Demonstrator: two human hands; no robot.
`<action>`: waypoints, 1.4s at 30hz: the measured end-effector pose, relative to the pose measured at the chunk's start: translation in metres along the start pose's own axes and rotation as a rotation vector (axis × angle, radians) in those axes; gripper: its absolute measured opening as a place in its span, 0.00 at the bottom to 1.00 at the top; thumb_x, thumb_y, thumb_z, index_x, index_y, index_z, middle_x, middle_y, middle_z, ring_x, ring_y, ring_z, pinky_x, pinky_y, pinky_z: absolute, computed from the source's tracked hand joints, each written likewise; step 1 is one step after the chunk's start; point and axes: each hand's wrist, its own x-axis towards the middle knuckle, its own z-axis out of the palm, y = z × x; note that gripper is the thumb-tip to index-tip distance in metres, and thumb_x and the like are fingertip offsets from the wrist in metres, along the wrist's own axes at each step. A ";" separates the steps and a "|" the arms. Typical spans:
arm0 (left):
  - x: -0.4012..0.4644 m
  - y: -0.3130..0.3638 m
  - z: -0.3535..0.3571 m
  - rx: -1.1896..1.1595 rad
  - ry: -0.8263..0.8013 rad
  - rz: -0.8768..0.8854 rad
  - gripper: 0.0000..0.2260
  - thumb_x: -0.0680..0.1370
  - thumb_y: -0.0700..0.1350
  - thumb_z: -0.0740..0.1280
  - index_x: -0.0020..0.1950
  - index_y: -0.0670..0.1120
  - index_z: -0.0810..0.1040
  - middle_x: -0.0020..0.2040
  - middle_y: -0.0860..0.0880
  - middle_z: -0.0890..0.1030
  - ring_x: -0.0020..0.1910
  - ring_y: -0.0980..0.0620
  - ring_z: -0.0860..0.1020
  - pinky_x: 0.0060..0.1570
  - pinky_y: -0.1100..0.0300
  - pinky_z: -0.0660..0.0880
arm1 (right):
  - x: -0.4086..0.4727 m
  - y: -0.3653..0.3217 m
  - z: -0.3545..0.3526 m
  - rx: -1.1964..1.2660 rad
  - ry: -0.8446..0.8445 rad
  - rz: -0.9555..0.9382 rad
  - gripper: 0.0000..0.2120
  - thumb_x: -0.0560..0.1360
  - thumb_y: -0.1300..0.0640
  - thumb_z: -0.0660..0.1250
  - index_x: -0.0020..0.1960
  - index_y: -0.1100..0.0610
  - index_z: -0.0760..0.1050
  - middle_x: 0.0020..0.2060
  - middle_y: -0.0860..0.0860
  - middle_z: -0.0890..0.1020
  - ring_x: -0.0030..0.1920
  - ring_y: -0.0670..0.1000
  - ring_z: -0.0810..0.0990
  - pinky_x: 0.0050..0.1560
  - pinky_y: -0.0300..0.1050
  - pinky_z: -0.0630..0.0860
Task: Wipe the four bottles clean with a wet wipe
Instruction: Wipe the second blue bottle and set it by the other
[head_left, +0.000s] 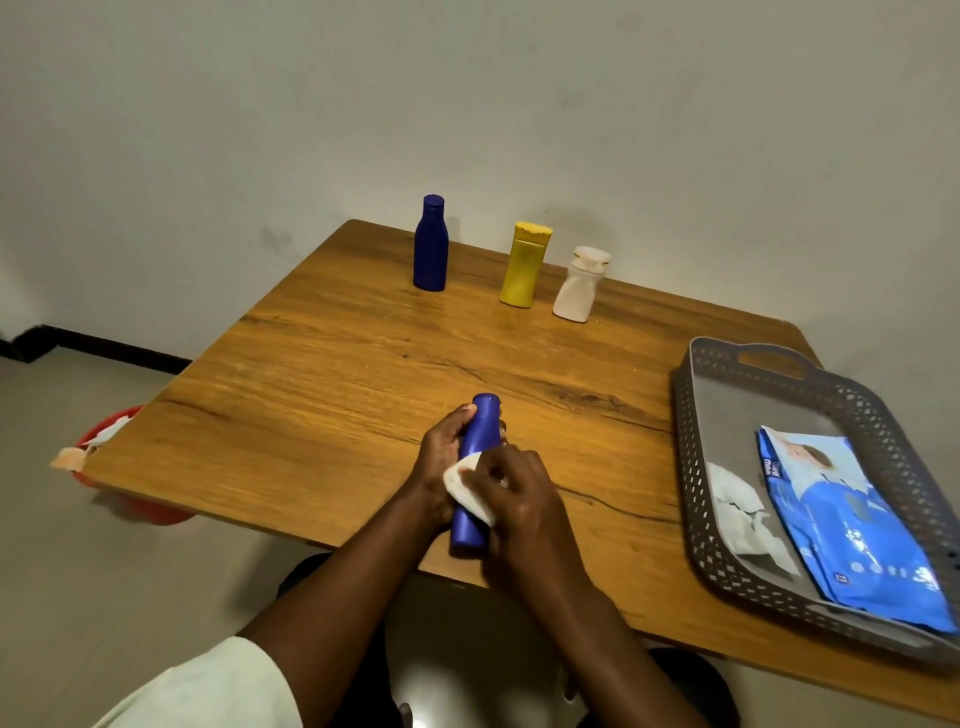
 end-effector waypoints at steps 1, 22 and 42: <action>0.001 0.000 0.000 -0.005 -0.004 0.013 0.14 0.70 0.48 0.63 0.49 0.38 0.75 0.34 0.43 0.78 0.30 0.47 0.79 0.43 0.53 0.74 | -0.006 -0.002 -0.003 -0.037 -0.042 -0.049 0.17 0.66 0.63 0.77 0.54 0.58 0.79 0.50 0.55 0.78 0.51 0.52 0.74 0.45 0.41 0.74; -0.006 -0.003 0.001 0.222 -0.086 0.061 0.14 0.74 0.49 0.68 0.56 0.43 0.75 0.40 0.44 0.80 0.37 0.47 0.79 0.39 0.54 0.76 | 0.035 0.039 -0.040 0.547 0.327 0.587 0.15 0.73 0.75 0.63 0.53 0.62 0.81 0.49 0.52 0.79 0.46 0.36 0.77 0.43 0.23 0.71; -0.002 -0.016 0.019 0.013 0.229 0.197 0.09 0.78 0.47 0.64 0.49 0.42 0.76 0.39 0.43 0.78 0.34 0.47 0.76 0.34 0.57 0.76 | -0.047 0.009 0.013 0.291 0.439 0.423 0.23 0.64 0.79 0.70 0.52 0.58 0.82 0.50 0.49 0.77 0.55 0.42 0.75 0.51 0.33 0.75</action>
